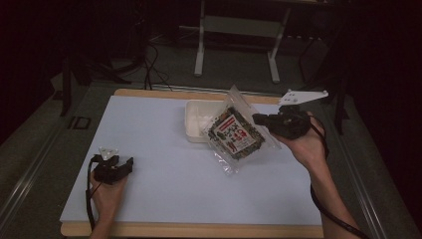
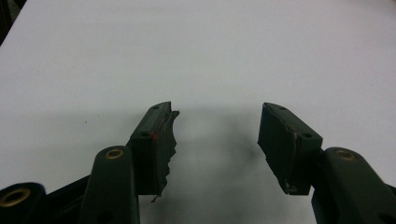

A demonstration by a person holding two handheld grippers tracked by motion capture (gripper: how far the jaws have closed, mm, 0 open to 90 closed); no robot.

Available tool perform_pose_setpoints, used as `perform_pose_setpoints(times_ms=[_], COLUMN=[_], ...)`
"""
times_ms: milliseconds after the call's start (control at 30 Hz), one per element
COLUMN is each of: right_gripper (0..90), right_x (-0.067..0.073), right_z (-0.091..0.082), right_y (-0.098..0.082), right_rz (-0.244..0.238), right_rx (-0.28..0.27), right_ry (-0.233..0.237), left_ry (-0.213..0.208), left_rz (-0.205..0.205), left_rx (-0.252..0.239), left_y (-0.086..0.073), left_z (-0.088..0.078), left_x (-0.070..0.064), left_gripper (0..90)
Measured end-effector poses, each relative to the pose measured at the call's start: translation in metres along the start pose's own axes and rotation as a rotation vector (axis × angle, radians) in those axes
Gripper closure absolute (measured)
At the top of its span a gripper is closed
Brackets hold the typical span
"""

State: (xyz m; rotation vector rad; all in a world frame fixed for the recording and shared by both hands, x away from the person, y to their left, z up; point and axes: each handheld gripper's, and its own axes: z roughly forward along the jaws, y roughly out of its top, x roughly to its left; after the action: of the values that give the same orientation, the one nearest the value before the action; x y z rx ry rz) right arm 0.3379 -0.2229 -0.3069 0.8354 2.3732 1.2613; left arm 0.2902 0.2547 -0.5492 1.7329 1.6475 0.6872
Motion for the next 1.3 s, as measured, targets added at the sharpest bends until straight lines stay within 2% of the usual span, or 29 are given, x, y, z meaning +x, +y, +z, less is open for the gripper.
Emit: perform_pose_setpoints(times_ms=[467, 967, 1300], right_gripper=[89.6, 89.6, 89.6], right_x=[-0.010, -0.025, -0.036], right_z=[-0.014, -0.018, -0.015], right_y=[0.017, 0.037, 0.047], right_rz=[-0.022, -0.039, -0.026], right_rx=[-0.022, -0.024, -0.035], right_ry=[-0.046, -0.111, -0.134], left_ry=[0.000, -0.001, -0.002], left_rz=[0.000, -0.003, -0.001], left_rx=[0.002, -0.001, 0.000], left_y=[0.000, 0.000, 0.000], left_z=[0.000, 0.000, 0.000], left_x=[0.000, 0.000, 0.000], left_gripper=[45.3, 45.3, 45.3])
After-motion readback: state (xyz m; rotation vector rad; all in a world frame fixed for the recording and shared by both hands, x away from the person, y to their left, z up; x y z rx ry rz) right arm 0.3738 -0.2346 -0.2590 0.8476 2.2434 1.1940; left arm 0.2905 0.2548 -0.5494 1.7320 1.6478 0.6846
